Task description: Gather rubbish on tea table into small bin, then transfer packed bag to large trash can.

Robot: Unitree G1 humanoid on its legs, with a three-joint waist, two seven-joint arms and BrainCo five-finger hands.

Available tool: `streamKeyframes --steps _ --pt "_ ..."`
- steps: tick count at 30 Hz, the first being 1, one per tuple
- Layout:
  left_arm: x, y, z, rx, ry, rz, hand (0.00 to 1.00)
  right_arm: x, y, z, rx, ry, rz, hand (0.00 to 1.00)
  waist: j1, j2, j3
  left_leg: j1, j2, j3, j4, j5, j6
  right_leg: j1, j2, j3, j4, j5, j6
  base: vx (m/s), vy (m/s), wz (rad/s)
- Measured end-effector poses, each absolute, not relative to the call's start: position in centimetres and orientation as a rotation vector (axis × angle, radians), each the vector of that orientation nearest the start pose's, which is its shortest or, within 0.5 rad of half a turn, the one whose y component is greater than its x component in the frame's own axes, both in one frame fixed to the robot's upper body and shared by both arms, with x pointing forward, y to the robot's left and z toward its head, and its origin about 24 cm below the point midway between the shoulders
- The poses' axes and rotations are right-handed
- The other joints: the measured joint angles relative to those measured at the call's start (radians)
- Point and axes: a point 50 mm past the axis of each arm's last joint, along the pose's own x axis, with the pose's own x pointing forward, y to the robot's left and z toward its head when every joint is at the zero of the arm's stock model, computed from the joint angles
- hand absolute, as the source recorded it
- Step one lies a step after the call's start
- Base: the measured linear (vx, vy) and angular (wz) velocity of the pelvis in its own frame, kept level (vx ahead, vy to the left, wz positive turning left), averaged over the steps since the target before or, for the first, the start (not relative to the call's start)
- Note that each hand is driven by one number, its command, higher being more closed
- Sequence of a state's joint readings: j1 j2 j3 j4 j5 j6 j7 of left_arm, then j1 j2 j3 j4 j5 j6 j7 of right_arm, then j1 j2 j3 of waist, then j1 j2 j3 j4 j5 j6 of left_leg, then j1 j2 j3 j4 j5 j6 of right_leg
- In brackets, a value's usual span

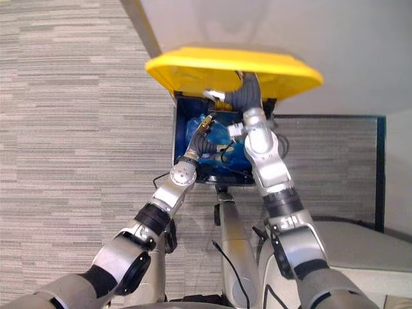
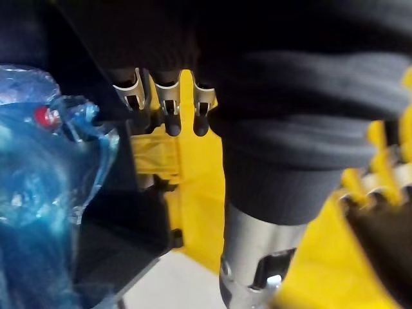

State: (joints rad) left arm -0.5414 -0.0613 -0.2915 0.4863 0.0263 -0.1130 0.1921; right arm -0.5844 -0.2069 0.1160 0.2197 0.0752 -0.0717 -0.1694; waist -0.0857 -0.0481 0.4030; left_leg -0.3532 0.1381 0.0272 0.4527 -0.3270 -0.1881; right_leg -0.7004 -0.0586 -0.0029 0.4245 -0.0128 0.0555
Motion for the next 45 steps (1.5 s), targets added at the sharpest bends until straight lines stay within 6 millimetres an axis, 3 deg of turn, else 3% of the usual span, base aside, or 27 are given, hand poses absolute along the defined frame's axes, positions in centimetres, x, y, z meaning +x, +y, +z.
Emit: streamKeyframes --steps 3,7,16,19,23,26,27,29,30,32,33,34,35,36,38,39,40,45 --pt "30.9 6.7 4.9 0.099 -0.056 -0.211 0.00 33.7 -14.1 11.3 -0.146 -0.231 0.009 0.00 0.011 -0.007 -0.043 0.074 0.001 -0.019 -0.081 0.032 0.000 0.073 0.001 -0.025 -0.049 0.002 -0.001 0.11 -0.017 0.14" --pt "27.9 10.7 0.5 0.052 0.095 -0.130 0.00 32.5 -15.3 6.7 -0.109 -0.066 -0.021 0.00 0.019 -0.004 -0.087 0.146 -0.001 -0.026 -0.152 0.065 0.008 0.135 -0.006 -0.037 -0.084 0.002 -0.002 0.11 0.023 0.10" --pt "21.5 19.3 -6.9 0.081 0.419 0.107 0.00 29.1 -16.2 0.4 -0.108 0.155 -0.034 0.00 0.047 0.000 -0.150 0.283 -0.012 -0.032 -0.204 0.080 0.015 0.269 -0.017 -0.043 -0.114 0.001 0.000 0.04 0.028 0.03" --pt "19.6 20.9 -8.6 0.111 0.519 0.128 0.00 28.3 -16.1 -0.9 -0.115 0.199 -0.022 0.00 0.048 -0.001 -0.151 0.313 -0.016 -0.040 -0.183 0.077 0.018 0.313 -0.016 -0.047 -0.115 0.002 0.001 -0.07 -0.009 0.04" --pt "17.0 21.3 -10.4 0.130 0.626 0.126 0.00 27.1 -15.9 -2.6 -0.118 0.266 0.003 0.00 0.052 -0.005 -0.150 0.333 -0.021 -0.024 -0.128 0.056 0.034 0.364 -0.010 -0.030 -0.148 0.035 0.020 -0.12 -0.002 -0.17" --pt "15.5 21.4 -11.2 0.140 0.677 0.118 0.00 26.3 -15.6 -3.3 -0.133 0.288 0.030 0.00 0.072 -0.027 -0.147 0.311 -0.063 0.005 -0.022 0.010 0.091 0.366 -0.020 0.006 -0.202 0.065 0.032 -0.21 0.083 -0.72" --pt "15.2 21.5 -11.4 0.140 0.689 0.122 0.00 26.1 -15.7 -3.5 -0.138 0.295 0.032 0.00 0.074 -0.024 -0.143 0.302 -0.065 0.012 -0.019 0.002 0.108 0.368 -0.030 -0.022 -0.218 0.060 0.032 -0.39 0.126 -1.07" --pt "14.7 21.7 -11.8 0.134 0.716 0.136 0.00 25.7 -15.7 -3.9 -0.144 0.310 0.033 0.00 0.080 -0.024 -0.136 0.288 -0.044 0.091 -0.008 0.020 0.105 0.292 -0.066 -0.086 -0.060 0.019 -0.018 -0.35 0.049 -0.85" --pt "14.2 22.0 -12.1 0.124 0.738 0.158 0.00 25.2 -15.8 -4.6 -0.158 0.337 0.038 0.00 0.076 -0.027 -0.136 0.286 -0.030 0.118 -0.015 0.038 0.102 0.241 -0.071 -0.103 0.172 -0.027 -0.064 -0.27 0.009 -0.61" --pt "14.1 22.3 -12.1 0.131 0.738 0.164 0.00 23.8 -16.1 -5.8 -0.164 0.391 0.030 0.00 0.072 -0.031 -0.143 0.288 -0.013 0.131 -0.065 0.083 0.092 0.252 -0.070 -0.128 0.367 -0.094 -0.070 -0.19 -0.055 -0.40" --pt "14.2 22.3 -11.9 0.130 0.726 0.164 0.00 22.4 -16.3 -6.9 -0.158 0.439 0.016 0.00 0.076 -0.039 -0.155 0.285 -0.002 0.145 -0.116 0.124 0.080 0.293 -0.079 -0.130 0.450 -0.144 -0.055 -0.08 -0.136 -0.27" --pt "14.2 22.2 -11.9 0.127 0.722 0.164 0.00 21.8 -16.4 -7.3 -0.156 0.457 0.010 0.00 0.076 -0.042 -0.163 0.272 0.001 0.149 -0.126 0.135 0.073 0.316 -0.089 -0.126 0.455 -0.151 -0.041 -0.08 -0.216 -0.39" --pt "14.4 21.9 -11.7 0.116 0.709 0.164 0.00 20.5 -16.8 -8.1 -0.172 0.496 0.003 0.00 0.081 -0.065 -0.188 0.233 0.007 0.162 -0.130 0.149 0.060 0.373 -0.096 -0.094 0.383 -0.209 0.016 -0.07 -0.192 -0.28" --pt "14.6 21.9 -11.6 0.113 0.703 0.166 0.00 20.1 -17.0 -8.4 -0.179 0.511 -0.004 0.00 0.080 -0.064 -0.187 0.219 0.010 0.162 -0.131 0.156 0.054 0.382 -0.080 -0.095 0.331 -0.230 0.035 -0.07 -0.234 -0.39" --pt "15.4 20.0 -11.7 0.056 0.687 0.150 0.00 18.7 -18.2 -9.4 -0.180 0.576 -0.052 0.00 0.090 -0.017 -0.205 0.210 0.036 0.170 -0.201 0.206 0.054 0.444 -0.013 -0.101 0.105 -0.242 0.025 -0.03 -0.193 -0.44" --pt "15.9 18.6 -11.6 0.007 0.673 0.147 0.00 17.8 -19.6 -10.0 -0.193 0.616 -0.094 0.00 0.094 0.007 -0.216 0.214 0.052 0.167 -0.236 0.223 0.054 0.493 0.018 -0.103 -0.025 -0.219 -0.036 -0.07 -0.164 -0.42" --pt "16.3 17.8 -11.6 -0.017 0.662 0.139 0.00 17.1 -20.1 -10.6 -0.199 0.657 -0.112 0.00 0.094 0.024 -0.222 0.222 0.061 0.156 -0.257 0.227 0.049 0.518 0.040 -0.105 -0.082 -0.188 -0.062 -0.08 -0.138 -0.31" --pt "16.1 18.5 -11.6 -0.011 0.667 0.169 0.00 15.3 -21.5 -11.6 -0.190 0.732 -0.175 0.00 0.098 0.035 -0.239 0.282 0.052 0.114 -0.338 0.281 0.049 0.570 0.054 -0.119 -0.146 -0.161 -0.068 -0.06 -0.027 0.06"
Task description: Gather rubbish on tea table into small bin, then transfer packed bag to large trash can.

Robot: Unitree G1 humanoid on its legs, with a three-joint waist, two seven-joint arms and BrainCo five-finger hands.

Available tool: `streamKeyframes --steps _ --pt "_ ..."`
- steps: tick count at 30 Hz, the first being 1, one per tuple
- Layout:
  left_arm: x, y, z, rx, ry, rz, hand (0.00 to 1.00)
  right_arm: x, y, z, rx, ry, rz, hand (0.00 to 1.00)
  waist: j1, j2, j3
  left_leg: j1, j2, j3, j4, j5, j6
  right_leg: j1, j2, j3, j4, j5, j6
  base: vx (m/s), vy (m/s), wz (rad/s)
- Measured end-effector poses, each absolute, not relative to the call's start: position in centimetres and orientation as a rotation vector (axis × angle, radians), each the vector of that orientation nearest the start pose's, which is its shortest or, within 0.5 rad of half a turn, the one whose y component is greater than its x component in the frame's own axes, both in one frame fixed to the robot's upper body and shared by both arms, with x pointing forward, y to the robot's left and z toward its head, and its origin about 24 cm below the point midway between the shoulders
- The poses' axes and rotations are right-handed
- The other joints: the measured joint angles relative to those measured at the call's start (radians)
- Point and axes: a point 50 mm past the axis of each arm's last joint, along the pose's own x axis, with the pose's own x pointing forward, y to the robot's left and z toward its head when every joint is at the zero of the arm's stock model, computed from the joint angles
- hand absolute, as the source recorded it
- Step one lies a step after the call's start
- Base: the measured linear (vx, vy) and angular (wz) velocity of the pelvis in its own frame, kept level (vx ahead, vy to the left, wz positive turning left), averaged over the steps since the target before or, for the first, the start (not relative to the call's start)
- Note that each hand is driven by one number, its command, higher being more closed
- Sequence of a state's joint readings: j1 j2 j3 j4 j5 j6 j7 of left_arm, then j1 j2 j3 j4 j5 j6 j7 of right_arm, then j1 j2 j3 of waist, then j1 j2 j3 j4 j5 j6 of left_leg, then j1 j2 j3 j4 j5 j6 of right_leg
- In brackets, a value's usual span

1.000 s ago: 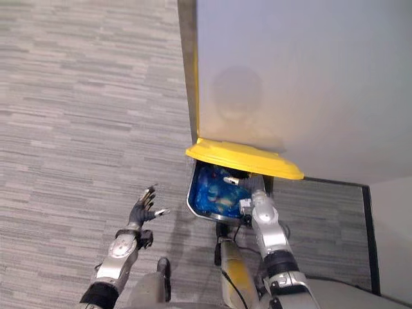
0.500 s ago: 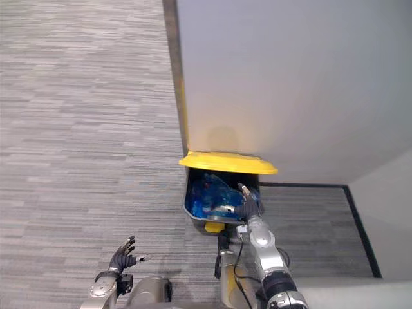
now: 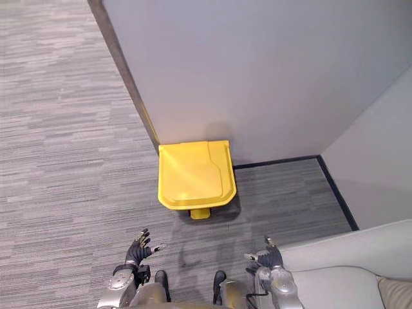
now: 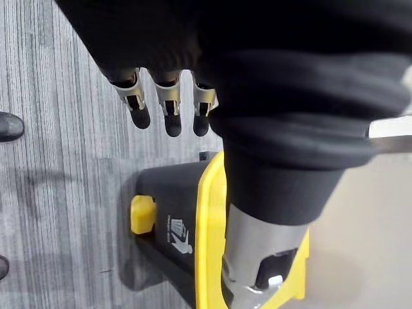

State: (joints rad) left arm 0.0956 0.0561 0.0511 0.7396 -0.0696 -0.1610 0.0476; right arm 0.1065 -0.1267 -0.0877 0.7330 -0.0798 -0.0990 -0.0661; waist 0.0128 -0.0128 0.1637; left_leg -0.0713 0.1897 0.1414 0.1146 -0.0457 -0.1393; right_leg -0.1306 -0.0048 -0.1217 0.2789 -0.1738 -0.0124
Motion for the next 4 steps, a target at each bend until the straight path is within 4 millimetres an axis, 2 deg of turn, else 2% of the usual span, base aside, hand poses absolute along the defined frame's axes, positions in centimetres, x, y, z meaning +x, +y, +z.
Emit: streamKeyframes --steps 2,4 --pt "15.4 19.1 -11.9 0.003 0.687 0.178 0.00 15.2 -21.7 -11.7 -0.181 0.736 -0.188 0.00 0.002 0.005 -0.007 0.000 -0.004 -0.002 -0.016 0.012 -0.007 0.004 -0.001 -0.003 -0.021 0.013 0.005 -0.03 0.037 0.08" --pt "14.7 19.3 -12.3 0.009 0.718 0.183 0.00 15.2 -21.8 -11.8 -0.178 0.746 -0.193 0.00 0.002 0.009 -0.017 0.005 -0.017 -0.001 -0.029 0.021 0.002 0.010 -0.011 -0.003 -0.030 0.018 0.012 -0.01 0.052 0.05"
